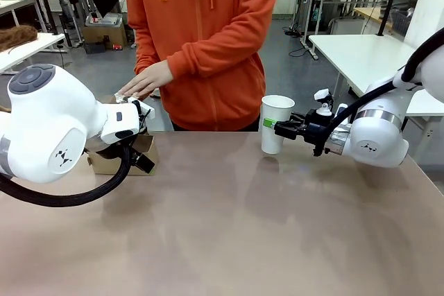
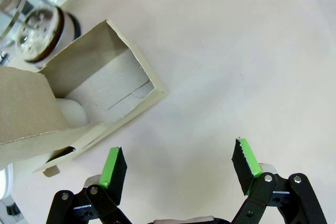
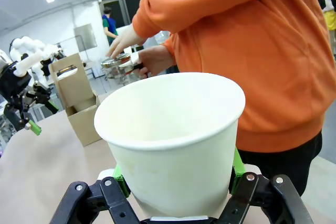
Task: Pour a drink into a cup and package it in a carrier.
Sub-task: When a person places the Paper Cup Lid on the 600 ml Paper Cup , lift the 600 ml Paper Cup.
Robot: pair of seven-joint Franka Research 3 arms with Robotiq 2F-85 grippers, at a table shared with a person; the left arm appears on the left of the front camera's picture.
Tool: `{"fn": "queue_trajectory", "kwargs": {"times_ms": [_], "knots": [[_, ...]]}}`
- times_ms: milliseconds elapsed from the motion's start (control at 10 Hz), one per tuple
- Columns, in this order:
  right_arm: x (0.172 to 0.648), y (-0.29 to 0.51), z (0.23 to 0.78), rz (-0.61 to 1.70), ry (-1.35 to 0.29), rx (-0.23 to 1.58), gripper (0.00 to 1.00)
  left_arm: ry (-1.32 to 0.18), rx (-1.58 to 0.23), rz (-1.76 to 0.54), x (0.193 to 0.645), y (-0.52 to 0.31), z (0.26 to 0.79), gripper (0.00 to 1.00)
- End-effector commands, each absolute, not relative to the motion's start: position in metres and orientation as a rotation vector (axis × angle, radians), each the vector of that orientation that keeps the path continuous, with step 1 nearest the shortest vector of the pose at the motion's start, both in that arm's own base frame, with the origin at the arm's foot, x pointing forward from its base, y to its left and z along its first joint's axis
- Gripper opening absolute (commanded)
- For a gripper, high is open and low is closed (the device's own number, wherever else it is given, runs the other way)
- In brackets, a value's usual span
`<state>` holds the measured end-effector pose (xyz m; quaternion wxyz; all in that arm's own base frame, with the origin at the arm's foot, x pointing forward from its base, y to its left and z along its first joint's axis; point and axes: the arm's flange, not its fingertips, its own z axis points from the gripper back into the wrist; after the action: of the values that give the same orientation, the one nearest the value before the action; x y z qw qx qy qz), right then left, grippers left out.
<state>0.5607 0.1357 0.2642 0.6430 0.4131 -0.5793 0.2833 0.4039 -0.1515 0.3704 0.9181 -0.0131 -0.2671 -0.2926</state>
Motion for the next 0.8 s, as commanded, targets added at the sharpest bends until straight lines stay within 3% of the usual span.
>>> {"fn": "queue_trajectory", "kwargs": {"times_ms": [0, 700], "knots": [[0.5614, 0.1374, 0.2662, 0.631, -1.323, 0.949, 0.81, -0.55, -0.028, -0.601, 0.4037, -0.1513, 0.3706, 1.0], [0.5614, 0.1374, 0.2662, 0.631, -1.323, 0.949, 0.81, -0.55, -0.028, -0.601, 0.4037, -0.1513, 0.3706, 1.0]]}}
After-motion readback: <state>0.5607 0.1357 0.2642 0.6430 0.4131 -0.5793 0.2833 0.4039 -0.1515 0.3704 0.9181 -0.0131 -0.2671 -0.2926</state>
